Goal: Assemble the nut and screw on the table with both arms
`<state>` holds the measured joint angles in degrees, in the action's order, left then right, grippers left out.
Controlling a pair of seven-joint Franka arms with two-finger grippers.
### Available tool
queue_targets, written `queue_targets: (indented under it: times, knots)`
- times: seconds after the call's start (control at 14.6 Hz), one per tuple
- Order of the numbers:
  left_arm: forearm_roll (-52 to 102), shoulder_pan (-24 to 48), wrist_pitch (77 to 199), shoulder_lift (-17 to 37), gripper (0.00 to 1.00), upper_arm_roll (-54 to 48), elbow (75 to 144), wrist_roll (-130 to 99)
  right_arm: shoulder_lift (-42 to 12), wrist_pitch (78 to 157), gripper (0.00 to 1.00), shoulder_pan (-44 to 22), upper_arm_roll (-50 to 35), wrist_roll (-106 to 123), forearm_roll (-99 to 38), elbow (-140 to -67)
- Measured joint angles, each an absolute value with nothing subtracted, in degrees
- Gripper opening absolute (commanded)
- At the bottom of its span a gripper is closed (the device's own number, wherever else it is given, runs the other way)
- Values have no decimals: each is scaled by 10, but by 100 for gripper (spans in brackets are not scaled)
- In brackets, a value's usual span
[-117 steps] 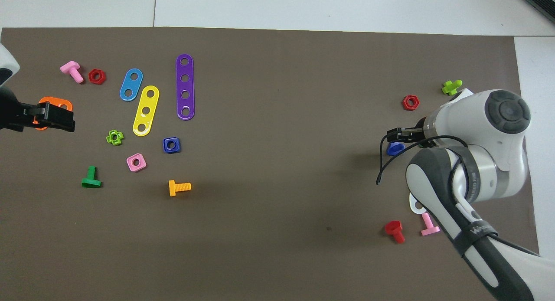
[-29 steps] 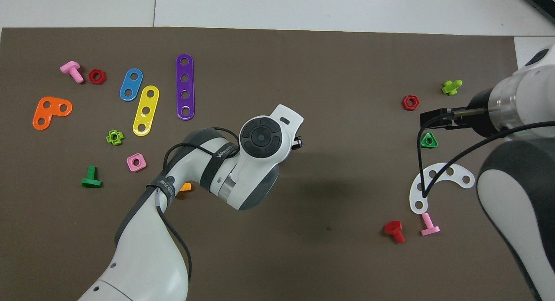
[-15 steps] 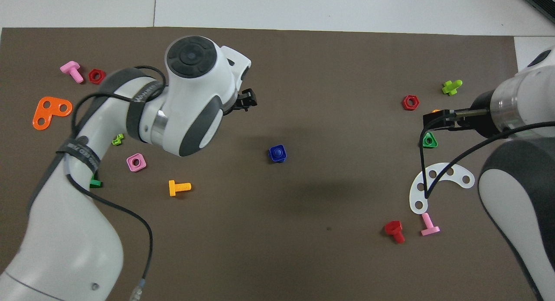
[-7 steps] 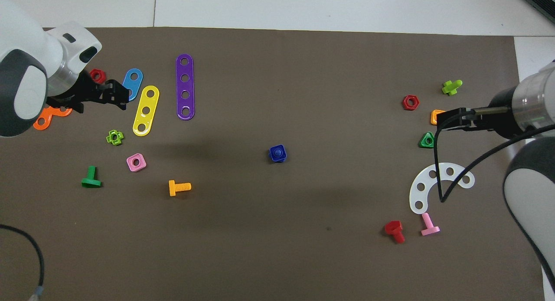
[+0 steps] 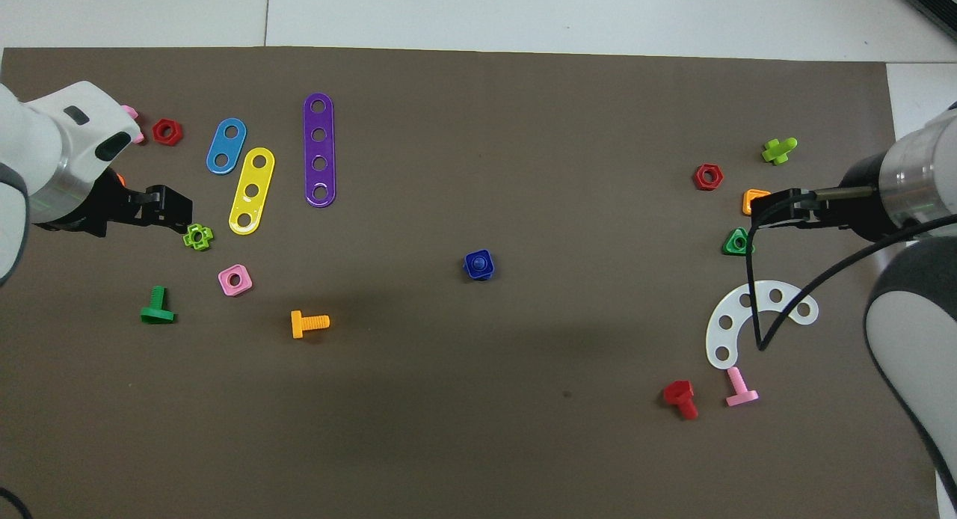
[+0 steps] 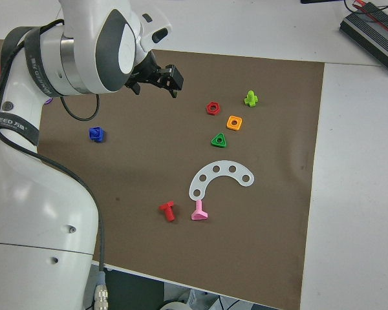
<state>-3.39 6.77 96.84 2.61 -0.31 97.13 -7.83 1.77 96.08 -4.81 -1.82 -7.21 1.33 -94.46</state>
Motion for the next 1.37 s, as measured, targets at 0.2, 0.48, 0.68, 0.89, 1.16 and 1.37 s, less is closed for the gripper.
queue_targets:
  times: [0.2, 0.48, 0.68, 0.89, 1.16, 1.37]
  knots:
    - [6, 66, 969, 11, 100, -2, 966, -79, 18, 961, 100, -49, -20, -72, 13, -946]
    - [11, 63, 969, 6, 100, 0, 962, -79, 18, 961, 100, -49, -21, -72, 13, -948]
    - [11, 63, 969, 0, 100, 0, 962, -79, 18, 961, 100, -49, -21, -72, 13, -950]
    - [11, 58, 969, -6, 100, 1, 962, -79, 19, 961, 100, -49, -24, -72, 13, -951]
    - [0, 52, 969, -8, 100, 1, 962, -79, 20, 961, 100, -49, -25, -72, 13, -952]
    - [-2, 51, 970, -8, 100, 0, 962, -79, 21, 961, 100, -49, -25, -72, 13, -953]
